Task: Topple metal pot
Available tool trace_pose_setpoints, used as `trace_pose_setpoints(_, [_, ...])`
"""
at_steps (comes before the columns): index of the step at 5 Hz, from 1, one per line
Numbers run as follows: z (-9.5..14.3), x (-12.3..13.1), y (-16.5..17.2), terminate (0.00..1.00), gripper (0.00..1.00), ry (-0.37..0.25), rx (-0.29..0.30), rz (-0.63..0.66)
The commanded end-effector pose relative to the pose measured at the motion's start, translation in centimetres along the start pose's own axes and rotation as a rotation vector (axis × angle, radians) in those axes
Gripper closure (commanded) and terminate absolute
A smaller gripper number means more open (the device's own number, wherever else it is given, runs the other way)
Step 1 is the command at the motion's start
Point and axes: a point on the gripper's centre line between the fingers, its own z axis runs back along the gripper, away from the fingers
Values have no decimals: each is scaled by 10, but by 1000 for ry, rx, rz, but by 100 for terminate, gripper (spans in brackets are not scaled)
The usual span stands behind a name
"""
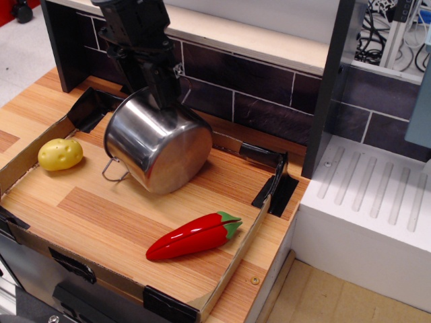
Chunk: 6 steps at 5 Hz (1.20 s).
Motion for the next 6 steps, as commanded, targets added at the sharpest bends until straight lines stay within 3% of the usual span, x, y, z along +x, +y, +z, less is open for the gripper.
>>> trace_pose_setpoints(1, [58,9,-2,0,0,-193,319,-17])
trace_pose_setpoints(2, [90,11,-11,0,0,-226,328,7])
trace_pose_setpoints(3, [119,15,-20,0,0,-246,255,15])
trace_pose_setpoints(4, [133,15,-28,0,0,-204,195,-21])
trace_pose_setpoints(5, [133,15,-28,0,0,-204,195,-21])
trace_pose_setpoints(6, [133,15,-28,100,0,-204,195,-21])
